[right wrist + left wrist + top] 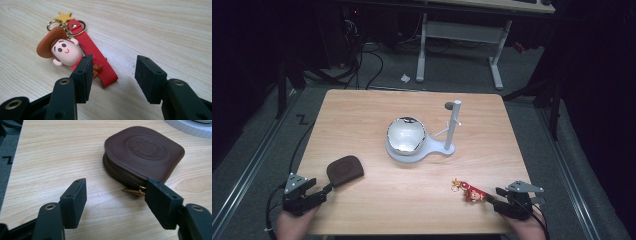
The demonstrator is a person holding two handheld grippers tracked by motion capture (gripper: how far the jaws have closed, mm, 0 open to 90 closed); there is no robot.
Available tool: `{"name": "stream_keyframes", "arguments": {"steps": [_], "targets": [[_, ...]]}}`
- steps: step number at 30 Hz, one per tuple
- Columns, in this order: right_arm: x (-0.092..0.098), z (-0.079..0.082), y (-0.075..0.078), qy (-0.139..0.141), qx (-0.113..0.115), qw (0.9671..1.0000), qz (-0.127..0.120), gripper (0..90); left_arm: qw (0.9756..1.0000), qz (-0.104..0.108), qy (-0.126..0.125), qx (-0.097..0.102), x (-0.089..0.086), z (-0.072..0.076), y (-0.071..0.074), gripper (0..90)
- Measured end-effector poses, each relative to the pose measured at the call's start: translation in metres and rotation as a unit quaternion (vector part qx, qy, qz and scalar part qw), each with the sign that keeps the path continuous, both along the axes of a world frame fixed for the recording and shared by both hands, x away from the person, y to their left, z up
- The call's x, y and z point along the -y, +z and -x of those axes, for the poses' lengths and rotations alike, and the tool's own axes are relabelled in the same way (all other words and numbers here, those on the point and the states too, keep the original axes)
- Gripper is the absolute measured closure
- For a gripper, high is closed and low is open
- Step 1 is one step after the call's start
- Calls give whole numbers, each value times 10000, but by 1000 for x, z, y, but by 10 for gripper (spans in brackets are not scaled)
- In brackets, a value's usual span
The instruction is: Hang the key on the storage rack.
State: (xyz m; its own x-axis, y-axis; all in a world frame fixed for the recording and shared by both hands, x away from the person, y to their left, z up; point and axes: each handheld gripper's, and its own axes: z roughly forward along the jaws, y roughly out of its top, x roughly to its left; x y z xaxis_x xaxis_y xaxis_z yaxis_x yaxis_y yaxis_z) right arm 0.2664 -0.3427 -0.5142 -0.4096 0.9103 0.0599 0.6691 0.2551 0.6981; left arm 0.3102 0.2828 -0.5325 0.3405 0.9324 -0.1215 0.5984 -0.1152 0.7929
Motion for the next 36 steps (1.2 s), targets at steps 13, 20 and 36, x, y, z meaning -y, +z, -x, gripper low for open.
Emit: {"name": "stream_keyframes", "arguments": {"steps": [13, 20, 36], "targets": [[-2, 6, 5, -10, 101, 9999, 41, 495, 9999, 75, -17, 101, 1, 1, 2, 344], [-6, 8, 7, 49, 129, 9999, 102, 495, 9999, 42, -37, 121, 3, 2, 3, 343], [-11, 4, 11, 60, -273, 9988, 414, 494, 9993, 51, -263, 264, 7, 6, 4, 355]]}}
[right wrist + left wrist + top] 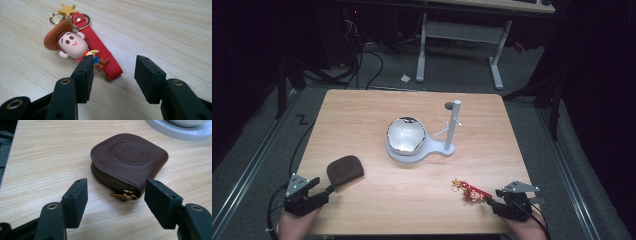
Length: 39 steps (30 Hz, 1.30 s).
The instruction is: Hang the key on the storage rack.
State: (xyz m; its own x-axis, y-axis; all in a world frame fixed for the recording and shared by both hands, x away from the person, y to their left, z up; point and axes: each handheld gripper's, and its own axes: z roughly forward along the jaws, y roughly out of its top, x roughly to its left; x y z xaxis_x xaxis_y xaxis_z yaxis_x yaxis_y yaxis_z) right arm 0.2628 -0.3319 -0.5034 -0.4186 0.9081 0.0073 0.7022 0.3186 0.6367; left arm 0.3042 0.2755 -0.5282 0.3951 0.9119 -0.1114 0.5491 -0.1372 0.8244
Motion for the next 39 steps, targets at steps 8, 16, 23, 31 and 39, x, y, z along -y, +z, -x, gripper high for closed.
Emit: {"name": "stream_keyframes", "arguments": {"steps": [8, 16, 23, 31, 39], "targets": [[-10, -5, 6, 302, -445, 9978, 375, 479, 9997, -168, -148, 70, 6, 1, 1, 354], [-15, -11, 13, 524, -775, 9930, 718, 468, 9995, -196, -228, 69, 7, -1, 0, 348], [-22, -12, 14, 708, -998, 9875, 994, 464, 9997, -155, -190, 63, 5, -1, 0, 343], [-35, -14, 19, 1102, -1210, 9769, 1376, 462, 9997, -144, -211, 40, 5, -2, -1, 340], [-51, -15, 25, 1399, -1266, 9689, 1599, 465, 9997, -108, -219, 11, 3, -3, -1, 339]]}}
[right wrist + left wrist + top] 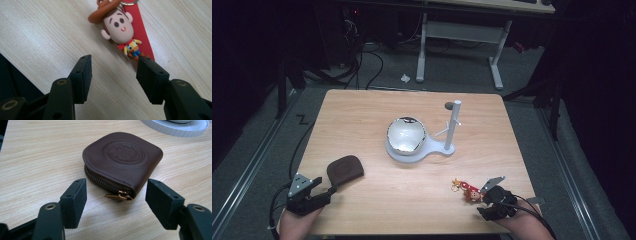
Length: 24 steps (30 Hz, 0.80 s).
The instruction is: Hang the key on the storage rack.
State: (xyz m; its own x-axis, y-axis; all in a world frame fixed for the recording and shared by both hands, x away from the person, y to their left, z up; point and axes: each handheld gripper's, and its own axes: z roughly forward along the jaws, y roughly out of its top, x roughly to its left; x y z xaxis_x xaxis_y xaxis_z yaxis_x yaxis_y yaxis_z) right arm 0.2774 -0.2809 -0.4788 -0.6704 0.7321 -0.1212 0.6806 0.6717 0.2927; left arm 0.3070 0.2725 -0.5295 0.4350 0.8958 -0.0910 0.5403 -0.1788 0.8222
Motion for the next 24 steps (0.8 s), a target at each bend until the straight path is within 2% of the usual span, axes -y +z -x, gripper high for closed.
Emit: {"name": "stream_keyframes", "arguments": {"steps": [11, 18, 24], "targets": [[-22, -19, 7, 471, 20, 9982, 372, 502, 10000, -16, -39, -70, -1, -1, -2, 335], [-31, -28, 0, 612, -71, 9966, 555, 511, 9999, 13, -54, -92, -2, -2, -3, 335], [-35, -30, -6, 709, -119, 9952, 663, 517, 9999, -64, -87, -84, 0, -2, -2, 335]]}}
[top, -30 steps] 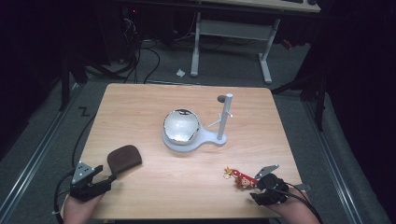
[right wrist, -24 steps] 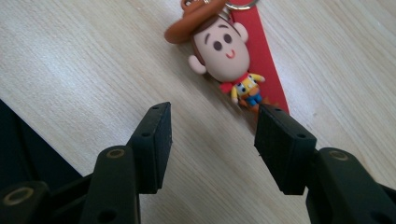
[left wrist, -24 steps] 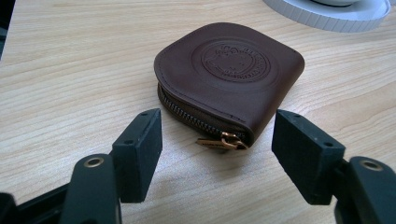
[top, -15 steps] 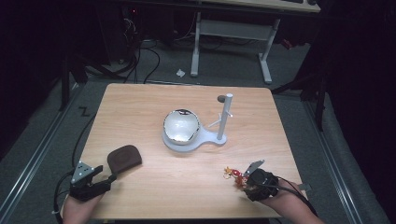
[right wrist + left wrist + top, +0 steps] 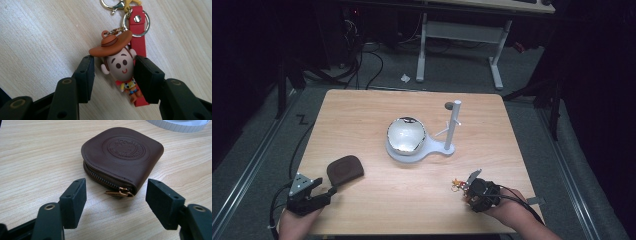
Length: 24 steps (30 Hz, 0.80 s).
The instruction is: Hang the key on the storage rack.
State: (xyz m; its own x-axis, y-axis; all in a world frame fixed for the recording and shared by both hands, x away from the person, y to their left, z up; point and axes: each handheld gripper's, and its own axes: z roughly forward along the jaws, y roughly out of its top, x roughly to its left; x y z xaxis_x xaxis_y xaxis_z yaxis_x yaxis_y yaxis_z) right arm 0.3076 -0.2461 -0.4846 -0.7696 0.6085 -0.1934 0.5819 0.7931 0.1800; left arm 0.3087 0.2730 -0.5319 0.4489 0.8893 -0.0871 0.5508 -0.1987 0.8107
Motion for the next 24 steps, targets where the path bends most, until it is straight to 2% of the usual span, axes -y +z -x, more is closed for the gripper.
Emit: {"name": "stream_keyframes", "arguments": {"steps": [5, 17, 24], "targets": [[-2, 0, -7, 58, -103, 9999, 0, 537, 10000, 9, -13, -9, 0, 0, 0, 335], [-2, -6, -7, -74, -303, 9990, -306, 587, 10000, 22, -9, -20, 0, 0, -1, 335], [2, -11, -8, -223, -467, 9972, -538, 615, 9999, 95, 39, 36, -2, 1, 1, 336]]}}
